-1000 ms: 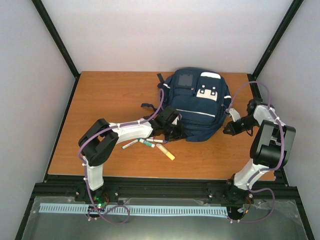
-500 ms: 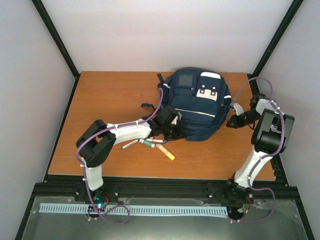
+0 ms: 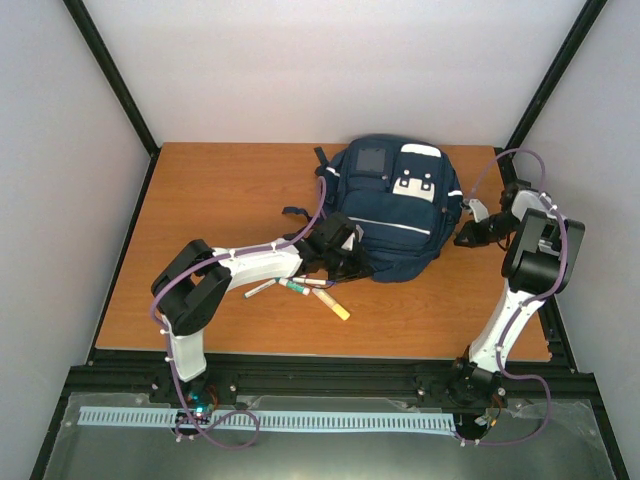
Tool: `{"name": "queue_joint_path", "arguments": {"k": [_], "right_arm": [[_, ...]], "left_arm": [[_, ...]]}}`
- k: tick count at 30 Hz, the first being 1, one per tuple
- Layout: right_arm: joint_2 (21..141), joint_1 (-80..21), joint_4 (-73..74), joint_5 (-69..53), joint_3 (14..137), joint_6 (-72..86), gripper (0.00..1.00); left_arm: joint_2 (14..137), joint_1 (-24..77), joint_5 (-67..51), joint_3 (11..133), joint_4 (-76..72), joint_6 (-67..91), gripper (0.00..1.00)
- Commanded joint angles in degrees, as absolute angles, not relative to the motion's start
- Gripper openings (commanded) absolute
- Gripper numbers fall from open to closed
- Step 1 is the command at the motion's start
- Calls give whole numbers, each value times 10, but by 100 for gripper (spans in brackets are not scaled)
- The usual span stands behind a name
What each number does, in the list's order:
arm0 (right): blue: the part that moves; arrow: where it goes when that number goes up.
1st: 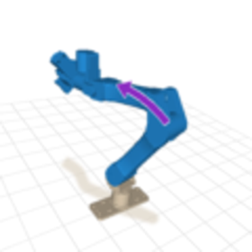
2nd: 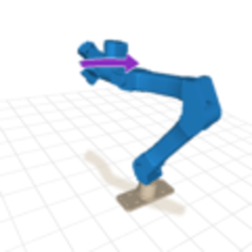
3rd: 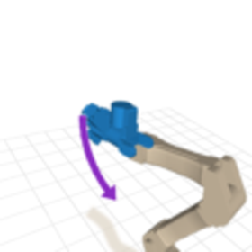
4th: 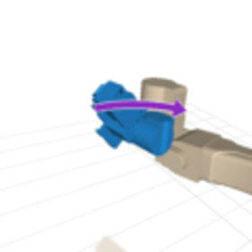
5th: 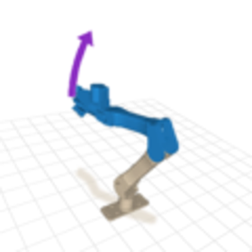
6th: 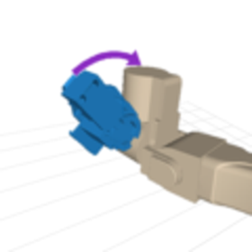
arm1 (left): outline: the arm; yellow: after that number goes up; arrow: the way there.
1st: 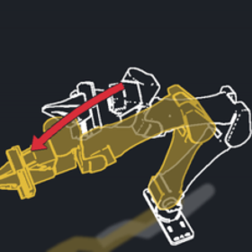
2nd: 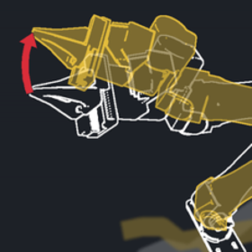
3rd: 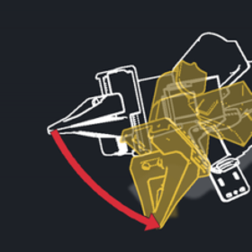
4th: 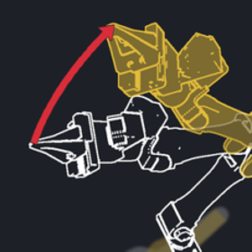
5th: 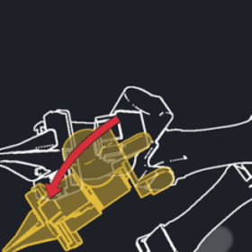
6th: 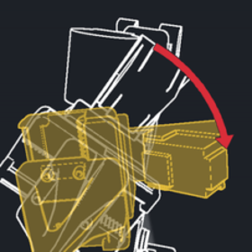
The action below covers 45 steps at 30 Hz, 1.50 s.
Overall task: Pack the student bag
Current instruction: Zip the student bag at the center of the board.
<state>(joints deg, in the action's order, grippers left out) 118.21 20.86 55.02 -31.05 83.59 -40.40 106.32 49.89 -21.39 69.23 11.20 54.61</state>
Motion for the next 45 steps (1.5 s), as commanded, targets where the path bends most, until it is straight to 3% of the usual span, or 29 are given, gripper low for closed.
{"name": "queue_joint_path", "arguments": {"k": [1,8,17,19,22,27,28,29,30,38,45], "right_arm": [[1198,239,459,-270,872,-375,5],[1220,238,442,-273,890,-367,6],[1129,247,461,-271,831,-375,39],[1088,252,472,-279,811,-379,43],[1022,253,495,-307,780,-383,46],[919,251,543,-362,770,-364,53],[896,251,546,-364,772,-352,63],[873,249,546,-366,772,-340,95],[846,244,547,-367,769,-336,99],[703,105,529,-264,731,-321,100],[698,92,573,-471,718,-349,100]], "left_arm": [[1033,501,-224,691,139,523,1],[1031,501,-223,686,139,520,1],[1029,501,-222,715,155,481,3],[1027,501,-221,730,177,457,13],[1025,501,-206,765,240,406,42],[995,496,-182,793,300,333,70],[986,492,-177,796,309,319,75],[974,486,-168,796,318,307,90],[961,479,-159,797,324,296,98],[903,390,-10,858,464,242,100],[869,352,61,860,483,216,100]]}}
